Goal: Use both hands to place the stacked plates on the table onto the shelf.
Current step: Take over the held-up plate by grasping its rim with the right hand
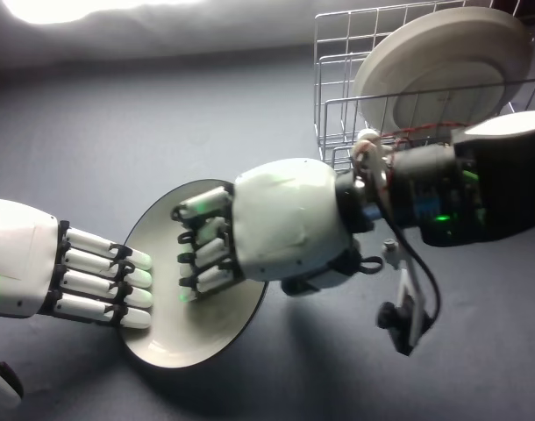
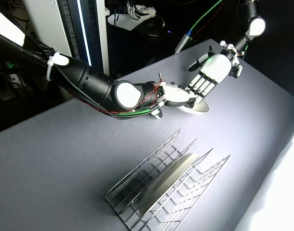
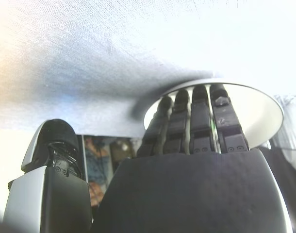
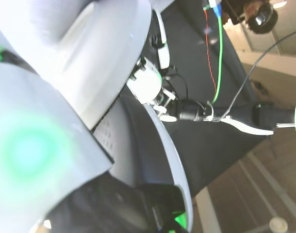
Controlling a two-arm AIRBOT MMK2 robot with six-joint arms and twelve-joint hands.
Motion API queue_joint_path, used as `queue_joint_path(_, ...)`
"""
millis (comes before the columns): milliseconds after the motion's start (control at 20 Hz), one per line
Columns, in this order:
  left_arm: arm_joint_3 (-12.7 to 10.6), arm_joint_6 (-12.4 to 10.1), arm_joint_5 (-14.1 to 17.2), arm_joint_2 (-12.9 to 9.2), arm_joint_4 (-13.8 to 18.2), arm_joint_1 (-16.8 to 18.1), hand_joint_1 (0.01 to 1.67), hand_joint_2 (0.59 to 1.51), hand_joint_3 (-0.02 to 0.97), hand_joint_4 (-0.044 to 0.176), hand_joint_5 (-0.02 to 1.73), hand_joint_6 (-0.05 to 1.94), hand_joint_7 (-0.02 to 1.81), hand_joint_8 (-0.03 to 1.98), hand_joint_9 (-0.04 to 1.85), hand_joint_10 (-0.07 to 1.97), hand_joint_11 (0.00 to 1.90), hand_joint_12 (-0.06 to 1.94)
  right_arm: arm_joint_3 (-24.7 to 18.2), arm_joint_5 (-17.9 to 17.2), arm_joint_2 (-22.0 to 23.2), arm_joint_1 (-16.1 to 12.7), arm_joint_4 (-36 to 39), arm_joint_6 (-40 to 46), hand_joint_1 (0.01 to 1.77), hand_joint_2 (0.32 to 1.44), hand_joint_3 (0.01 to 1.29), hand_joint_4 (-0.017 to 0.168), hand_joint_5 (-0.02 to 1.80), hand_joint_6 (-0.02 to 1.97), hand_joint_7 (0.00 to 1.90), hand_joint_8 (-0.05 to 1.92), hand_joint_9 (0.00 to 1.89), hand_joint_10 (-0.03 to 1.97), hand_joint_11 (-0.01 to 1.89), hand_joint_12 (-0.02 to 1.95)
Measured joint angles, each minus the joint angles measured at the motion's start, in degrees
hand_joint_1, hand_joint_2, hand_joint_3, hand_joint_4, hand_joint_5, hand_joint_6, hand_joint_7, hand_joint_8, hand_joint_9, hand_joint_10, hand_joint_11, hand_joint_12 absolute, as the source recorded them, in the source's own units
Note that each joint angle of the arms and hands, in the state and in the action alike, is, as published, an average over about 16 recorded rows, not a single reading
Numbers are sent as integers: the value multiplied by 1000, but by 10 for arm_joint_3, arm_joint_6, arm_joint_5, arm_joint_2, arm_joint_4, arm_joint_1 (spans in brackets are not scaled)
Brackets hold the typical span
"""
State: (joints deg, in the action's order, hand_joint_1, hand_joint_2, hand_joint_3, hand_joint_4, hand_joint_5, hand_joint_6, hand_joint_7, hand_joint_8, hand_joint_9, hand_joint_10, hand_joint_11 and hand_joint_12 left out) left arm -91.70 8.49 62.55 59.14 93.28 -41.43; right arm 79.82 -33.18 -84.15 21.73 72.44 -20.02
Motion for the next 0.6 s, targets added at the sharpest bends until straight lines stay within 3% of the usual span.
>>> queue_joint_path(250,0,0,0,0,0,0,20,1145,19,-11,-8,-29,-7,-4,1,3,14,-10,7,1,-14,-5,-12,-7,1228,979,14,2,656,65,691,82,706,108,307,1122)
queue_joint_path(600,3,0,-1,-3,-3,3,20,1145,19,-11,-9,-32,-5,-3,9,11,14,2,10,-4,-19,-7,-26,-18,1262,959,14,-4,864,192,909,255,938,376,608,1146)
